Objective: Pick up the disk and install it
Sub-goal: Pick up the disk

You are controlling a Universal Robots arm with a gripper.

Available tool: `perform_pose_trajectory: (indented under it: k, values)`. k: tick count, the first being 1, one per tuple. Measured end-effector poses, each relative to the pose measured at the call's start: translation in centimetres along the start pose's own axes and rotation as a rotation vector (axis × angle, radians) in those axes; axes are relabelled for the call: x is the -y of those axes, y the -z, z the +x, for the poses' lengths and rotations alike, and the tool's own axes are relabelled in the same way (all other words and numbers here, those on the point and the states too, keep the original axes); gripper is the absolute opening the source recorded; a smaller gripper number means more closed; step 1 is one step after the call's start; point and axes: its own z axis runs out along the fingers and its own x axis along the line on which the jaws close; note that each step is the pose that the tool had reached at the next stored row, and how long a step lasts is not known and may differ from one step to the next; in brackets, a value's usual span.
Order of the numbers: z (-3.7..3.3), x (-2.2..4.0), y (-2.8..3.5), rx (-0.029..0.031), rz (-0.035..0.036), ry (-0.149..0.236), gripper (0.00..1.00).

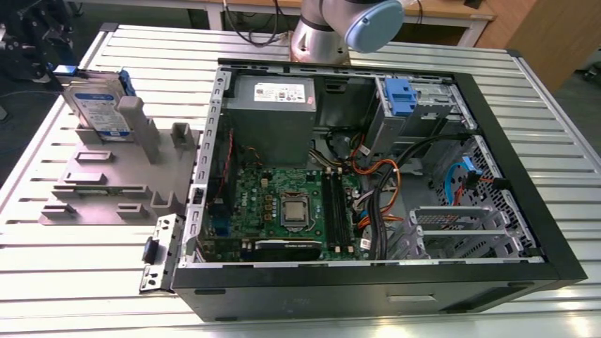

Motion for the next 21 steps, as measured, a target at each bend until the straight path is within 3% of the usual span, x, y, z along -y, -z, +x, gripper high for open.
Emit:
perform_pose_trajectory:
  k: [8, 17, 18, 21]
  values:
    - [-0.30, -0.01, -0.95, 0.0001, 0.0001, 0.000, 0.65]
    - [-0.30, -0.02, -0.98, 0.0000, 0.0000, 0.000, 0.64]
    - [-0.30, -0.02, -0.98, -0.0001, 0.0000, 0.000, 0.56]
    - [-0.30, -0.02, -0.99, 0.0000, 0.0000, 0.000, 0.56]
